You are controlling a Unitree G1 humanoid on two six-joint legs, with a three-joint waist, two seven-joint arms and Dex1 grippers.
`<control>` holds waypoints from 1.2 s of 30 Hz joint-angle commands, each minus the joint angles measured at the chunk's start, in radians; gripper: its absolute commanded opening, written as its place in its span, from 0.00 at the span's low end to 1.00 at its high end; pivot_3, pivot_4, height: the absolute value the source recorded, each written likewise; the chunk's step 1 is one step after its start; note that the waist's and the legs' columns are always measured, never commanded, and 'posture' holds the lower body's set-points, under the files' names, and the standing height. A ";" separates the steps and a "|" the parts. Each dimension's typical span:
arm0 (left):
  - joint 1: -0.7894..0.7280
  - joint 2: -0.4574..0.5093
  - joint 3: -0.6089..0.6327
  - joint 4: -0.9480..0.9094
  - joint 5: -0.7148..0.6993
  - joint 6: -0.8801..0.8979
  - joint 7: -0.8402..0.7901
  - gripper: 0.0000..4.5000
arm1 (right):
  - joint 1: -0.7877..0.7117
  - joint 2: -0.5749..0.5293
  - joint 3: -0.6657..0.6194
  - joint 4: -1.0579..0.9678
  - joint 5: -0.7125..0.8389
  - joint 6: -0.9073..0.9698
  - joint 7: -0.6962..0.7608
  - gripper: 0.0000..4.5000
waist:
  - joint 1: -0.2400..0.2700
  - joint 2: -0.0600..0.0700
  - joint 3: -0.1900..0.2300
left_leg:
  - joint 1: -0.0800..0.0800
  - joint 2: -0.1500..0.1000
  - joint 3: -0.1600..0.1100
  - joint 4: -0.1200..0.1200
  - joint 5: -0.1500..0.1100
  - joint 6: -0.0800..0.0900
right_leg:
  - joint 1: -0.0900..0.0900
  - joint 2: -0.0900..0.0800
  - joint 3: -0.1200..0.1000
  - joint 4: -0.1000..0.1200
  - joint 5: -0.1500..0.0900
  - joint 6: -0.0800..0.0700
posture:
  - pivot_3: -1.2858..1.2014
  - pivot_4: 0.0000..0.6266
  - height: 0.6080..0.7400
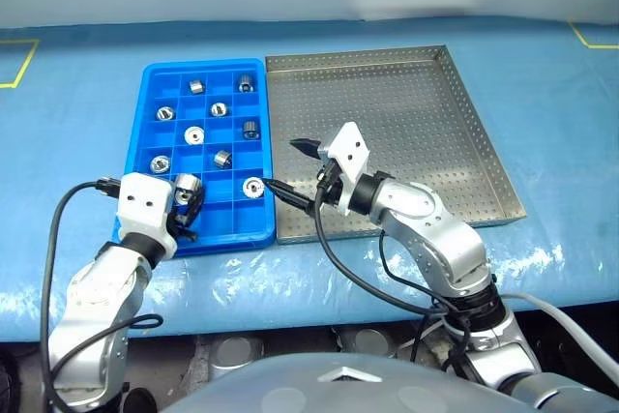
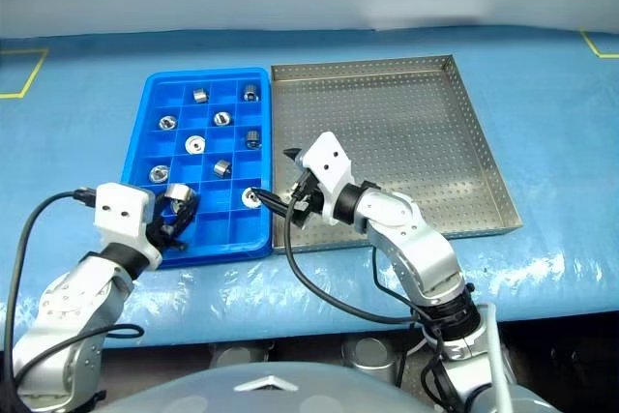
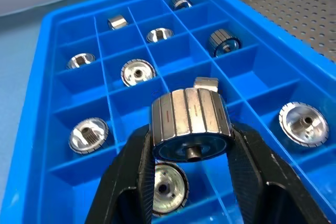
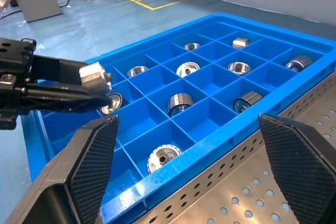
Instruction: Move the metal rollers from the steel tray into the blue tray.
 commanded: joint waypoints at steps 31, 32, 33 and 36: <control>-0.172 -0.013 0.097 0.143 -0.086 -0.255 -0.007 0.99 | 0.082 -0.045 -0.146 -0.059 -0.001 -0.054 -0.059 1.00 | -0.010 0.004 -0.003 | 0.000 0.002 0.000 -0.001 0.001 -0.001 | 0.000 0.001 -0.001 0.000 -0.001 -0.003 | 0.50 0.24 1.00; -0.176 -0.024 0.084 0.182 -0.072 -0.287 -0.004 0.99 | 0.086 -0.054 -0.155 -0.053 -0.005 -0.061 -0.057 1.00 | -0.010 0.004 -0.003 | 0.000 0.002 0.000 -0.001 0.001 -0.001 | 0.000 0.001 -0.001 0.000 -0.001 -0.003 | 0.50 0.24 1.00; -0.179 -0.032 0.078 0.205 -0.066 -0.309 -0.002 0.99 | 0.089 -0.059 -0.159 -0.050 -0.007 -0.065 -0.057 1.00 | -0.010 0.004 -0.002 | 0.000 0.002 0.000 -0.001 0.001 -0.001 | 0.000 0.001 -0.001 0.000 -0.001 -0.003 | 0.49 0.24 1.00; -0.208 -0.048 0.045 0.294 -0.021 -0.403 0.003 0.99 | 0.107 -0.066 -0.181 -0.043 -0.007 -0.079 -0.062 1.00 | -0.012 0.004 -0.003 | 0.000 0.002 0.000 -0.001 0.001 -0.001 | 0.000 0.002 -0.001 -0.001 -0.001 -0.003 | 0.49 0.24 1.00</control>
